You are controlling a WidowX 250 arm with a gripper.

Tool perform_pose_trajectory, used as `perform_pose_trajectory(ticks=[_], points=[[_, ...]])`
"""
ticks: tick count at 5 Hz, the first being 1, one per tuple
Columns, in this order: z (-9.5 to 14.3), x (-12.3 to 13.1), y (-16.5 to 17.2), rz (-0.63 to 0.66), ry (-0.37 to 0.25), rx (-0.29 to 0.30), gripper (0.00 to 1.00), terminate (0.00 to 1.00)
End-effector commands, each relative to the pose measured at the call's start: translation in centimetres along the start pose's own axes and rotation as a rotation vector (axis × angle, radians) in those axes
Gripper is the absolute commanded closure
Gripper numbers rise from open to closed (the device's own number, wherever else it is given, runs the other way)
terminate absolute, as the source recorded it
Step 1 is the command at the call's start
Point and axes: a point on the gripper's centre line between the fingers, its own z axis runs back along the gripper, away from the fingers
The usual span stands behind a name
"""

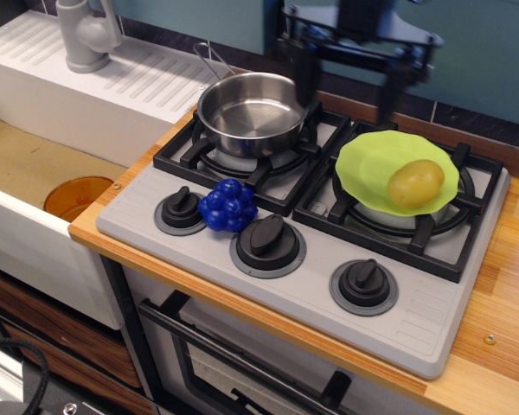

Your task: Put potato on plate and blueberry in pot or pan on stove

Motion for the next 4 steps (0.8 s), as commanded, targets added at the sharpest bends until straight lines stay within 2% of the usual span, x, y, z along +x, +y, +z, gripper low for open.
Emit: perform_pose_trajectory(ticks=[1, 3, 4], points=[[0.8, -1.4, 4.2, -0.005, -0.083, -0.019, 0.00, 0.00], [-2.9, -3.3, 7.0, 0.008, -0.137, -0.045, 0.00, 0.00], [-4.4, -3.1, 7.4, 0.015, -0.168, -0.049, 0.00, 0.00]])
